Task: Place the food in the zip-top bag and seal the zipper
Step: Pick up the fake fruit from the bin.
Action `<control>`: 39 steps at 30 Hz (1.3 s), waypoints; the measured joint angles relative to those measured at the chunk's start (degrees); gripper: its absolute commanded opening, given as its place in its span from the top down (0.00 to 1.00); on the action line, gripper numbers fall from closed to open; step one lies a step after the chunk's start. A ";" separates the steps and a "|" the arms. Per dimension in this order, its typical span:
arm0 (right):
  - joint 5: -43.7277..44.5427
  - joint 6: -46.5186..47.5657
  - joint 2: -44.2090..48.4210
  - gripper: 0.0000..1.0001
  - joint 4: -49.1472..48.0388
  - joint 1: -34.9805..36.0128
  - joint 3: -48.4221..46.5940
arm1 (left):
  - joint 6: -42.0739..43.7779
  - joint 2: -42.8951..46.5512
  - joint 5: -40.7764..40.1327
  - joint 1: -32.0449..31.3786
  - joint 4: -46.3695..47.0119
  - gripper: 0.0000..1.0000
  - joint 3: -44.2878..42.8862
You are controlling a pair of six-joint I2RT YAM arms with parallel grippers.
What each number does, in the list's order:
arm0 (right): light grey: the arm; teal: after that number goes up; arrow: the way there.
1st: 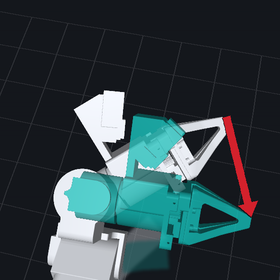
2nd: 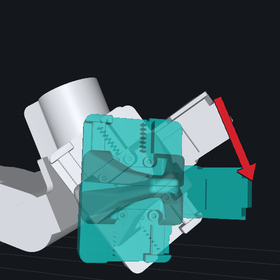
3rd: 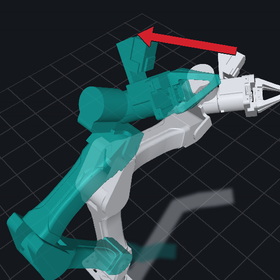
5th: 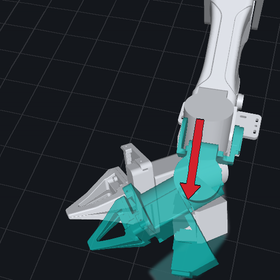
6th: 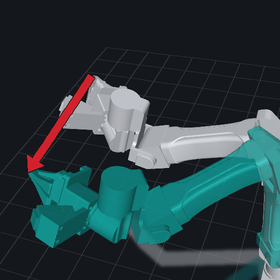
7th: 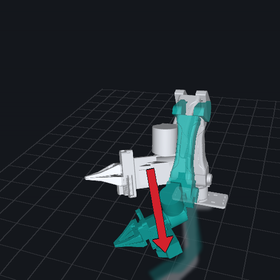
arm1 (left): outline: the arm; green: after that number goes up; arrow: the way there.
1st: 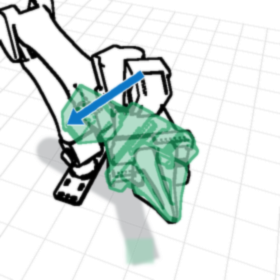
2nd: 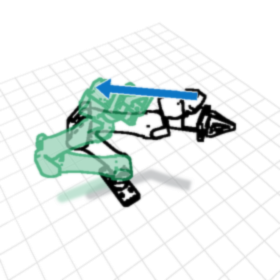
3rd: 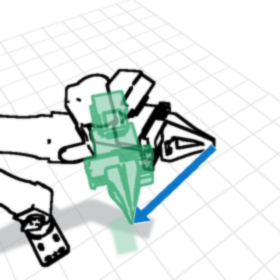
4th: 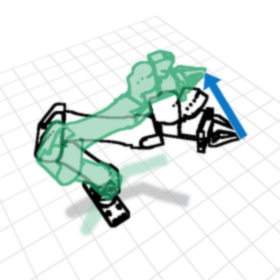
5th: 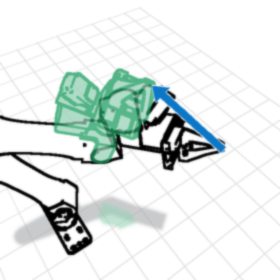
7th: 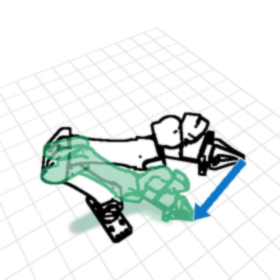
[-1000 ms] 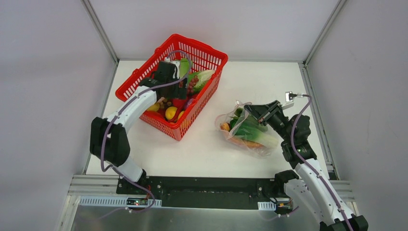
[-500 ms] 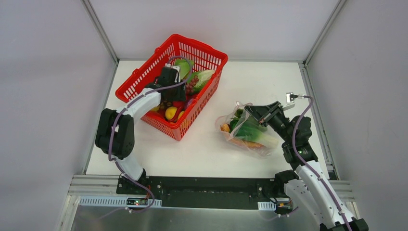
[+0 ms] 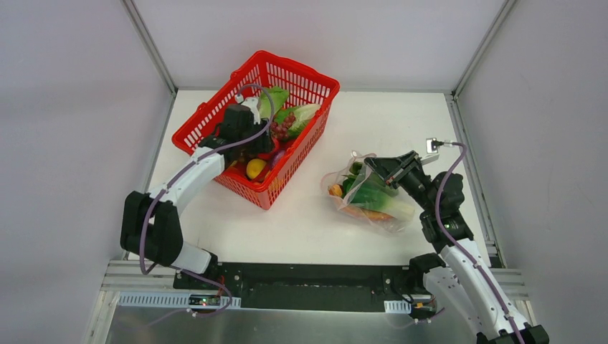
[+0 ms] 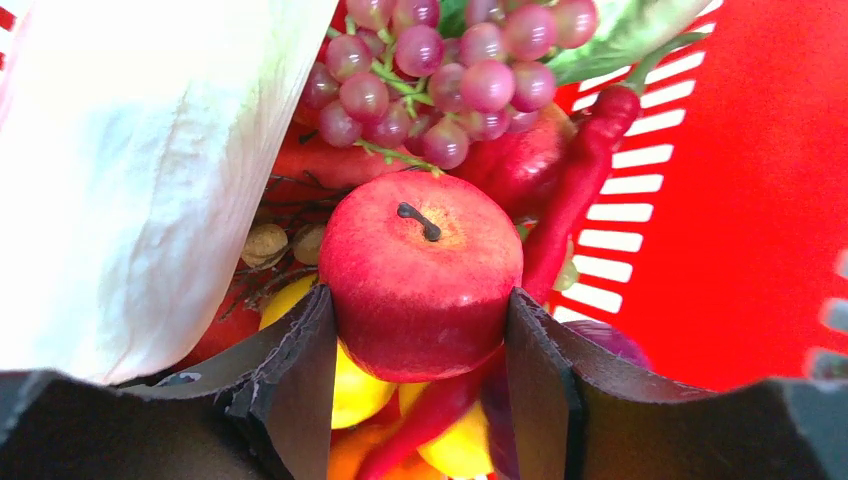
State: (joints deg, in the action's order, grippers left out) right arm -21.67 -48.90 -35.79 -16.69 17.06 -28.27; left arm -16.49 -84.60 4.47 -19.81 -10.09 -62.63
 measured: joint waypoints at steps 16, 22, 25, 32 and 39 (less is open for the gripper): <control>0.04 0.04 -0.07 1.00 0.02 0.00 0.00 | 0.42 10.91 1.57 0.00 -1.40 0.86 3.21; 0.24 0.07 -0.15 1.00 0.00 0.00 0.00 | 0.68 16.37 -0.13 -0.02 -1.51 0.87 4.42; 0.33 0.09 -0.17 1.00 0.00 0.00 0.00 | 0.66 19.21 -1.60 -0.02 -1.60 0.86 5.60; 0.39 0.09 -0.76 1.00 -0.15 0.00 0.00 | 0.66 25.66 -2.21 -0.02 -1.77 0.86 6.32; 0.39 0.04 -1.14 1.00 -0.55 0.00 0.00 | 0.31 27.89 8.17 -0.15 -1.36 0.87 4.57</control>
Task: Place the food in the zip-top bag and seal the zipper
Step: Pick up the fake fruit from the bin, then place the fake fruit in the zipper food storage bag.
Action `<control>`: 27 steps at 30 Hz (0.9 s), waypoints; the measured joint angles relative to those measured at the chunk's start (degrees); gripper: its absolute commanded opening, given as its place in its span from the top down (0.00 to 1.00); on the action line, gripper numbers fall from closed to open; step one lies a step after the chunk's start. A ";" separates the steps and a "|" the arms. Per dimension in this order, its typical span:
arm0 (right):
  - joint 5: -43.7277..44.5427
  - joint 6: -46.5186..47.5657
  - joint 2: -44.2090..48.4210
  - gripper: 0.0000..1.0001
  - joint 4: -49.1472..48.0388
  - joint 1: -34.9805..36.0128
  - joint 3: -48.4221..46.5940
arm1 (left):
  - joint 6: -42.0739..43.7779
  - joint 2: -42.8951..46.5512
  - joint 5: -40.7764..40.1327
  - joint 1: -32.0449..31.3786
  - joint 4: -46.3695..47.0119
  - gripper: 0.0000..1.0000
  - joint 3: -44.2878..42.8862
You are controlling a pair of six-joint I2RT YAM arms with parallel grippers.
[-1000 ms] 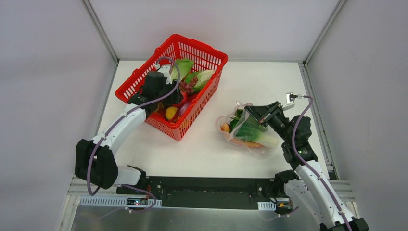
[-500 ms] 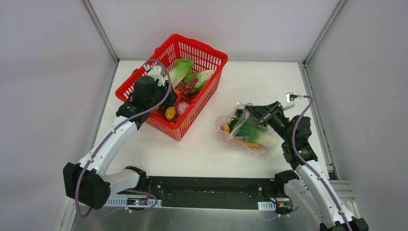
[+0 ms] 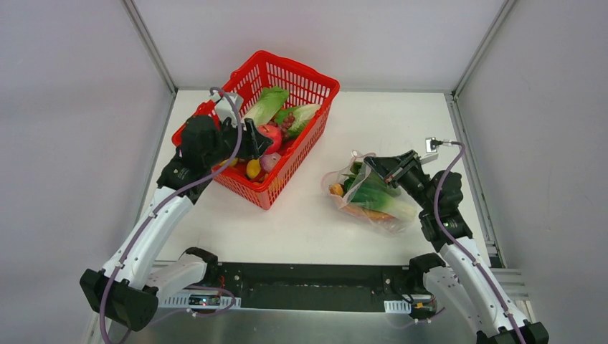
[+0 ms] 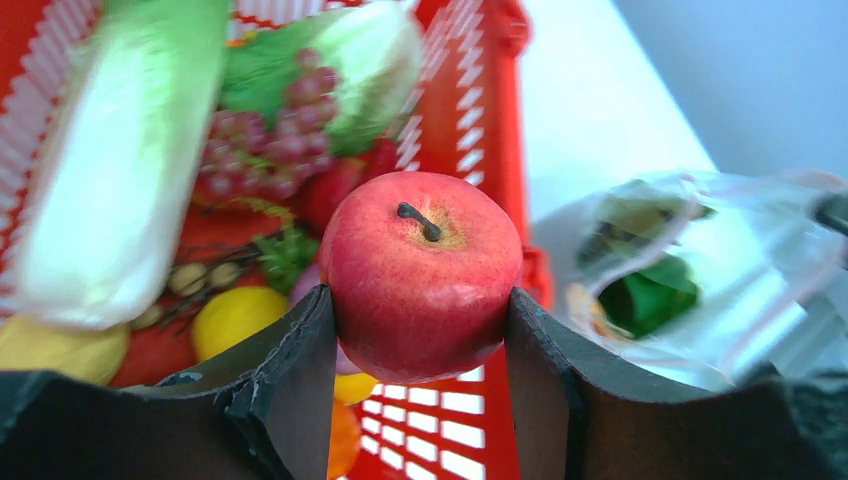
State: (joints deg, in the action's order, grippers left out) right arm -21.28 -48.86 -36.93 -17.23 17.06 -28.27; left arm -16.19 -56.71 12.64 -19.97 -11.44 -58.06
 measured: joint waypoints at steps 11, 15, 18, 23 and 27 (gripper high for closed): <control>-0.22 0.26 0.33 1.00 0.07 0.00 0.00 | 0.96 -7.87 12.98 -15.34 5.05 0.87 -7.93; -0.63 0.52 1.05 1.00 0.42 0.00 0.00 | 0.15 -13.00 14.32 -19.17 7.74 0.87 -8.33; -0.63 0.57 1.79 1.00 0.74 0.00 0.00 | -0.50 -16.46 14.29 -20.87 9.35 0.87 -8.33; -0.72 0.55 2.16 1.00 0.83 0.00 0.00 | -1.09 -20.37 14.10 -23.87 11.19 0.87 -8.37; -0.90 0.55 2.10 1.00 0.81 0.00 0.00 | -1.42 -23.23 14.34 -26.25 11.52 0.86 -10.29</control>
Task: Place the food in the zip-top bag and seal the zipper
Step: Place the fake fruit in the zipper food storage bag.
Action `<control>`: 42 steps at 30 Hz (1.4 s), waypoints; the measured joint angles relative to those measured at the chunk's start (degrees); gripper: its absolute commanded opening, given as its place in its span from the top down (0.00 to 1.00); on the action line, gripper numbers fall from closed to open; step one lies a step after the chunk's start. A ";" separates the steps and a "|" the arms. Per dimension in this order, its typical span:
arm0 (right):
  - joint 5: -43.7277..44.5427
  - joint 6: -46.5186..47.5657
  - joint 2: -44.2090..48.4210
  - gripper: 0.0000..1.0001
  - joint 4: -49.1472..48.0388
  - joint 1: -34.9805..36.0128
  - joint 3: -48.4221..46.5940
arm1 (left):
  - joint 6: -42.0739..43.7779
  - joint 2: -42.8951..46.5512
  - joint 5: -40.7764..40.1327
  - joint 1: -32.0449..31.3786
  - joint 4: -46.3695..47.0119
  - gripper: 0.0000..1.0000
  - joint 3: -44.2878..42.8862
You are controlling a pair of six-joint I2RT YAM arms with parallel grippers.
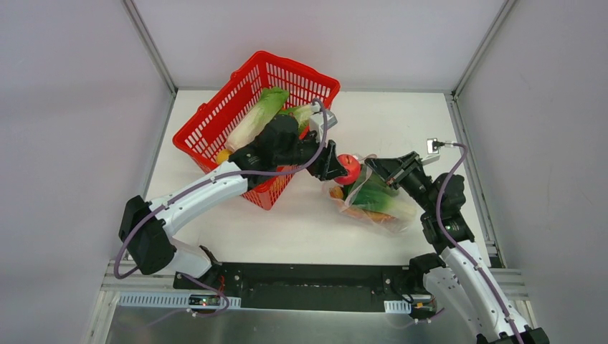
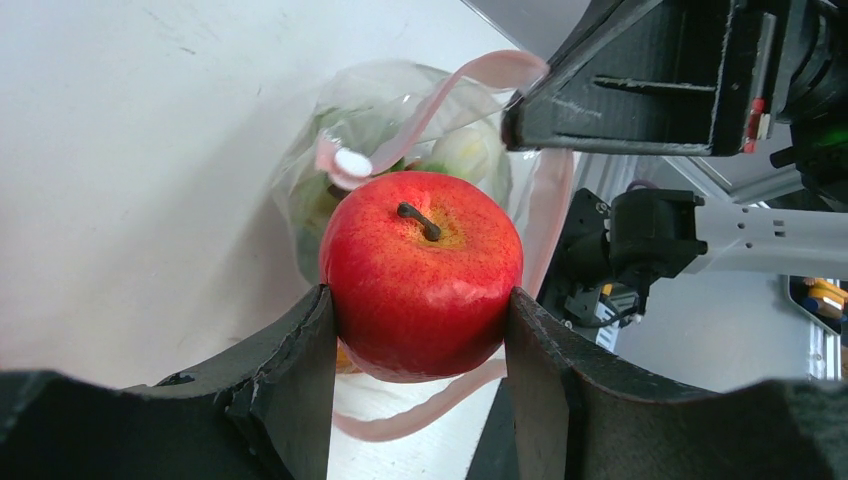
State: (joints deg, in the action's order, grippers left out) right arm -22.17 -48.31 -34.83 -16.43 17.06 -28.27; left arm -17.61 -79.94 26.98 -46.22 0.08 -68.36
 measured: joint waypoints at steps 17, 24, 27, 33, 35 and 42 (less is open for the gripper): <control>-0.15 -2.03 -0.28 1.00 -1.73 -0.09 0.00 | 0.68 -6.82 -3.10 -5.60 -3.67 0.83 -6.69; -0.15 -4.24 -0.76 1.00 -4.79 -0.09 0.02 | 0.39 -10.97 -5.79 -6.36 -4.74 0.77 -7.08; -0.17 -4.72 -0.76 1.00 -5.09 -0.09 0.02 | -0.39 -11.04 -5.88 -6.32 -2.40 0.76 -5.70; -0.11 -5.75 -0.57 1.00 -5.75 -0.09 0.13 | -5.53 -11.23 -2.91 -6.34 10.54 0.61 -3.32; 0.44 -6.38 0.09 1.00 -6.32 -0.11 0.72 | -7.17 -11.76 -1.77 -6.32 14.01 0.55 -2.62; 5.29 -10.01 4.42 1.00 -6.86 -0.24 4.04 | -9.73 -13.75 0.00 -6.32 18.12 0.18 -1.62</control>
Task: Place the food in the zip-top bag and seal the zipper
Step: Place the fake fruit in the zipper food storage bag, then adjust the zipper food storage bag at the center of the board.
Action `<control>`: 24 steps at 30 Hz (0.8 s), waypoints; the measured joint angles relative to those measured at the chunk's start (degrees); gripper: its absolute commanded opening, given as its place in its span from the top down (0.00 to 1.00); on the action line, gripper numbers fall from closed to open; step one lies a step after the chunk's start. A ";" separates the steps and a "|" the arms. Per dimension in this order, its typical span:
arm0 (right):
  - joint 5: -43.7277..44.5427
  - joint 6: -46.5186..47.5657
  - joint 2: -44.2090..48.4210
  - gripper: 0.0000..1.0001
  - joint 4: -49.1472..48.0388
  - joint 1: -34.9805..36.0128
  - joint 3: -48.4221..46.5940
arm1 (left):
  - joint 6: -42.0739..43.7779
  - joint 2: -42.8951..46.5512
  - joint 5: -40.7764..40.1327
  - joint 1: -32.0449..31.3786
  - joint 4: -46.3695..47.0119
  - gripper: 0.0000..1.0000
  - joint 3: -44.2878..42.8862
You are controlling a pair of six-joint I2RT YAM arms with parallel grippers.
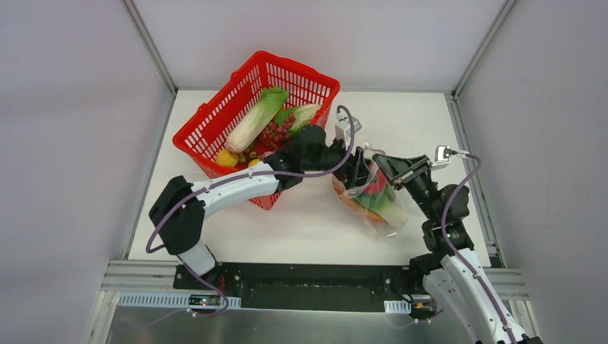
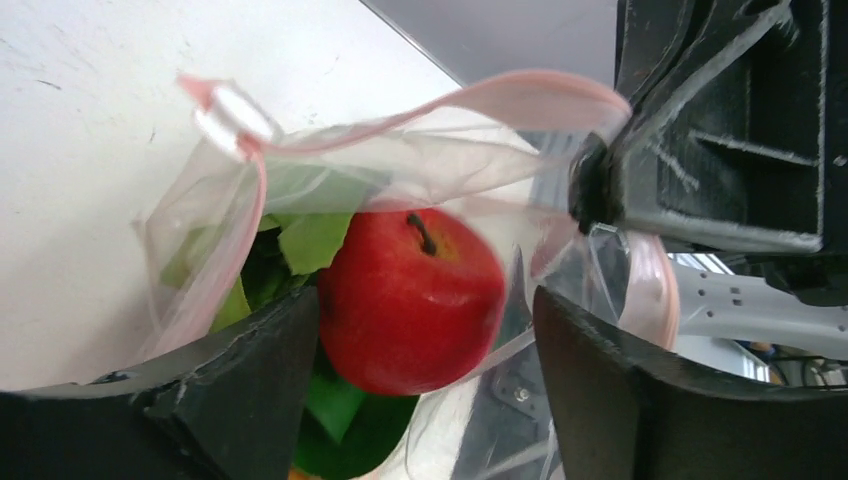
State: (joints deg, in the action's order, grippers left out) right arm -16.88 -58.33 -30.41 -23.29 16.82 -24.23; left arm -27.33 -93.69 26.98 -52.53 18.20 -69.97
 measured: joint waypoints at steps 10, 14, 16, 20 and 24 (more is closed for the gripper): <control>2.47 -7.06 -0.85 1.00 -1.75 -1.25 0.76 | 4.66 4.37 -2.67 0.02 -6.10 0.04 -0.02; 1.64 -7.30 -2.75 1.00 -3.56 -2.03 0.76 | 8.00 11.30 -6.51 0.00 -8.98 0.01 1.88; 0.70 -7.30 -3.67 1.00 -4.13 -2.43 0.63 | 9.75 15.47 -8.61 -0.02 -10.34 0.01 3.23; -2.91 -6.45 -6.64 1.00 -5.18 -3.19 -1.27 | 13.94 24.92 -15.08 0.00 -13.62 0.01 5.44; -10.99 -2.36 -9.57 1.00 -5.60 -3.45 -6.36 | 17.68 31.91 -22.75 0.15 -16.94 0.01 7.08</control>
State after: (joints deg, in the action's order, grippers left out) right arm -27.88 -60.69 -39.99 -28.88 13.37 -30.59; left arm -9.65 -61.78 4.23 -52.38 1.26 -62.89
